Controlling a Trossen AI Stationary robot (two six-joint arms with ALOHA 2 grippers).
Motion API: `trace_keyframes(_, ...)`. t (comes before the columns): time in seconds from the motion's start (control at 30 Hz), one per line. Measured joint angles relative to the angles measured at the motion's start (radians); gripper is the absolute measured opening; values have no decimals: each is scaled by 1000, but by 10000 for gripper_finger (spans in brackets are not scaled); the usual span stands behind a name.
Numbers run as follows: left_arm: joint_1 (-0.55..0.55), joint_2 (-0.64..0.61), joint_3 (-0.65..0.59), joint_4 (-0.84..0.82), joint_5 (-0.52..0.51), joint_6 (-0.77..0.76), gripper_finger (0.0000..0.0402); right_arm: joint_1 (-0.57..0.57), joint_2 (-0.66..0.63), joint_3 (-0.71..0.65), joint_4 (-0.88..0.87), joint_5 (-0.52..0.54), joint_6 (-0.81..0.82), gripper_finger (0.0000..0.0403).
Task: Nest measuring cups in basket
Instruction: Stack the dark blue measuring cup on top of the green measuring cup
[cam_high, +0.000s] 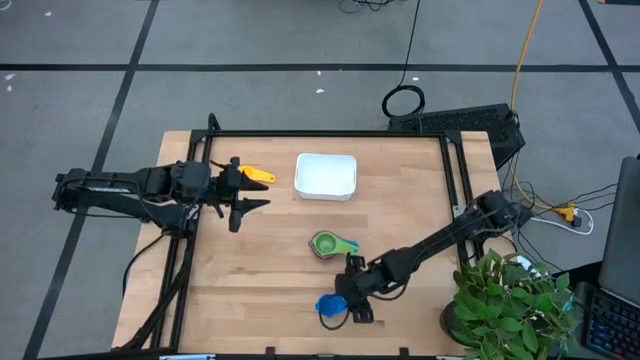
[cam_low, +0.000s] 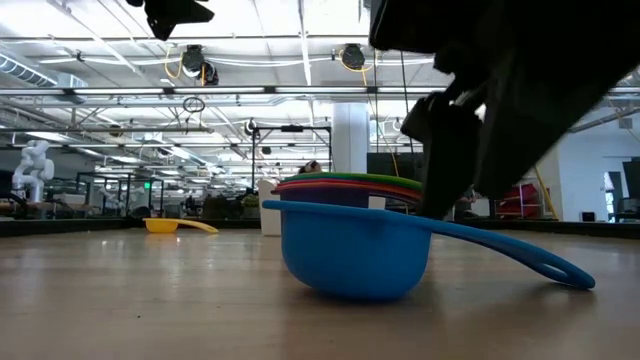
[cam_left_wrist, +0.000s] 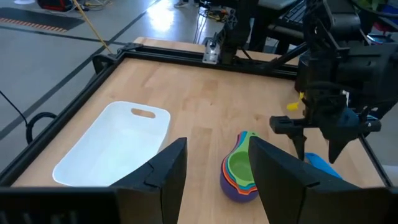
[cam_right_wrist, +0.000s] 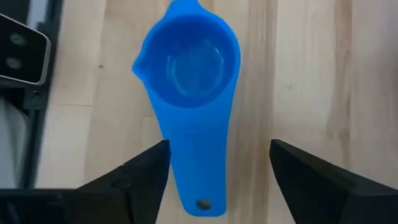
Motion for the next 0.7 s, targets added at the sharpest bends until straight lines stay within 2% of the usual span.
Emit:
trace_keyframes(0.2,0,0,0,-4,-1,7,172,33,1,0,14,34,-42,301)
trace_keyframes(0.4,0,0,0,-3,-54,11,172,60,30,0,7,131,-60,299)
trace_keyframes(0.7,0,0,0,-4,-54,12,172,67,91,0,26,139,-32,298)
